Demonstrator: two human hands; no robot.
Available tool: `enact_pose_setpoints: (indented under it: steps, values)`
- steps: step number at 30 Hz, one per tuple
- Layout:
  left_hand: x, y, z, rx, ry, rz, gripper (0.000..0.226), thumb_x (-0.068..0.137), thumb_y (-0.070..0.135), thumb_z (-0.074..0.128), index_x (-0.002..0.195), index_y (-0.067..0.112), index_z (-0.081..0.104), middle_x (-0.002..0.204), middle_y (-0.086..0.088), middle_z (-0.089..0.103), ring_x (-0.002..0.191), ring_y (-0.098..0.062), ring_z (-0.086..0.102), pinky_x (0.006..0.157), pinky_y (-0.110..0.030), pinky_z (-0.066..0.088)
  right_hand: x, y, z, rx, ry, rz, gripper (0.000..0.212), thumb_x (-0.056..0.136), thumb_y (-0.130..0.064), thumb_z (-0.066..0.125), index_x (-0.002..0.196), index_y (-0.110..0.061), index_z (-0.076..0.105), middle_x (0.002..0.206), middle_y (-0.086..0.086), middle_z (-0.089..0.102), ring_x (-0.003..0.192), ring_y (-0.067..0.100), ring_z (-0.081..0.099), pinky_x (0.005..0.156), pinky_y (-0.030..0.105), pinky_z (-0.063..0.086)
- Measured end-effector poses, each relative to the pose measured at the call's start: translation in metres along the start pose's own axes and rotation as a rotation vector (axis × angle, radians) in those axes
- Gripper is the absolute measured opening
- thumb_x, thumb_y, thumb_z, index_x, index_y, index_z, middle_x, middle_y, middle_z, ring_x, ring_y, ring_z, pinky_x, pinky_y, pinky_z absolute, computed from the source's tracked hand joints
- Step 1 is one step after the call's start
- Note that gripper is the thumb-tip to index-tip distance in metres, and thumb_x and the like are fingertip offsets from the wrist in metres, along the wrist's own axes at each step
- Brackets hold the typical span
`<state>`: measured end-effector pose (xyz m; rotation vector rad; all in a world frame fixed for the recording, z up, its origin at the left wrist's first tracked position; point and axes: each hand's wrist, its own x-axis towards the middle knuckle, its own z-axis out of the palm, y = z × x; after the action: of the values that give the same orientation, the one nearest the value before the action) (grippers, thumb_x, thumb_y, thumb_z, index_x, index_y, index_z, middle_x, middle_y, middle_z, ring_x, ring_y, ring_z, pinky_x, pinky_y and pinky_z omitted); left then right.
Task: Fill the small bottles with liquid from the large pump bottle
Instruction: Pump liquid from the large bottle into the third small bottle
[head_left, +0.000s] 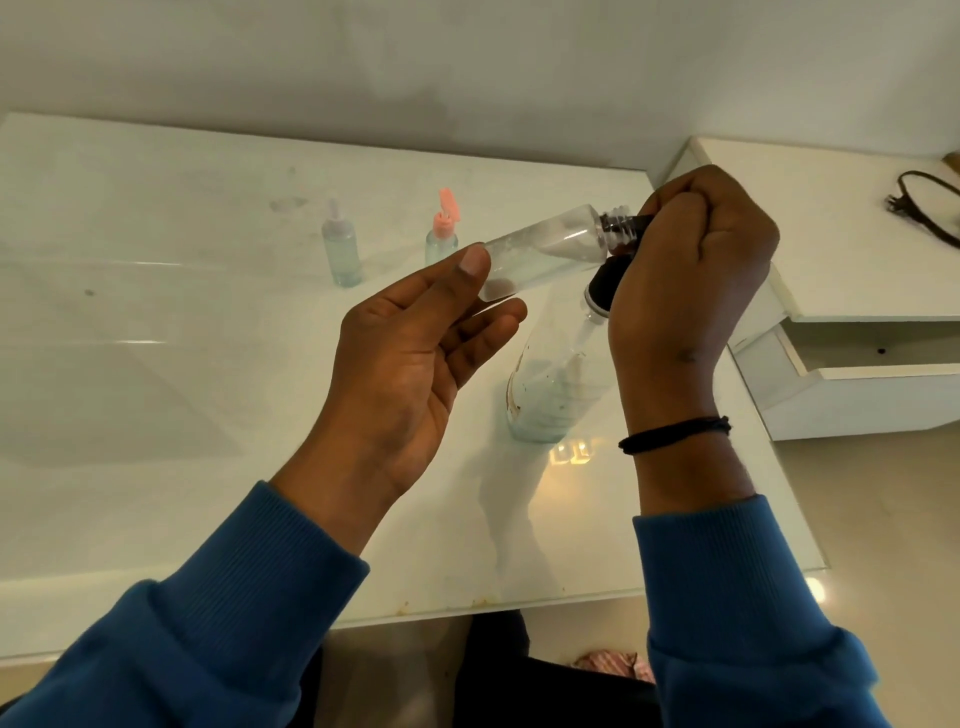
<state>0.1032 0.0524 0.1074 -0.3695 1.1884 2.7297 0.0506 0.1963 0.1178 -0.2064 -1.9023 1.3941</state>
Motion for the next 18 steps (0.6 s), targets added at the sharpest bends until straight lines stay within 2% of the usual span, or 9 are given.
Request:
enact_pose_setpoints:
  steps: [3, 9, 12, 18]
  values:
    - [-0.0002, 0.0001, -0.0011, 0.001, 0.009, 0.002, 0.036, 0.077, 0.023, 0.072, 0.108, 0.006, 0.074, 0.099, -0.011, 0.077, 0.087, -0.021, 0.075, 0.073, -0.024, 0.060, -0.0050, 0.0033, 0.0023, 0.029, -0.001, 0.012, 0.023, 0.081, -0.002, 0.035, 0.064, -0.010, 0.049, 0.048, -0.017, 0.043, 0.049, 0.006, 0.039, 0.053, 0.027, 0.033]
    - [0.0005, 0.0001, -0.0001, 0.004, 0.001, 0.002, 0.034, 0.077, 0.024, 0.072, 0.106, 0.007, 0.074, 0.100, -0.012, 0.077, 0.086, -0.021, 0.075, 0.073, -0.024, 0.060, 0.0008, -0.0004, -0.0007, -0.003, -0.006, -0.019, 0.024, 0.081, -0.001, 0.036, 0.063, -0.007, 0.051, 0.050, -0.013, 0.042, 0.051, 0.010, 0.040, 0.053, 0.027, 0.032]
    - [0.0002, -0.0009, -0.0004, 0.012, 0.012, 0.004, 0.034, 0.078, 0.024, 0.072, 0.107, 0.006, 0.074, 0.099, -0.012, 0.077, 0.086, -0.021, 0.075, 0.074, -0.024, 0.060, -0.0023, 0.0031, 0.0017, 0.040, 0.001, 0.013, 0.027, 0.080, -0.001, 0.035, 0.061, -0.016, 0.046, 0.050, -0.014, 0.041, 0.049, 0.008, 0.038, 0.054, 0.026, 0.031]
    - [0.0001, -0.0001, 0.0004, 0.008, 0.005, -0.001, 0.030, 0.078, 0.024, 0.072, 0.103, 0.008, 0.075, 0.098, -0.012, 0.077, 0.086, -0.021, 0.075, 0.073, -0.024, 0.060, 0.0000, -0.0009, -0.0016, -0.005, 0.001, -0.027, 0.022, 0.080, 0.000, 0.036, 0.064, -0.001, 0.050, 0.049, -0.013, 0.041, 0.052, 0.009, 0.038, 0.055, 0.027, 0.032]
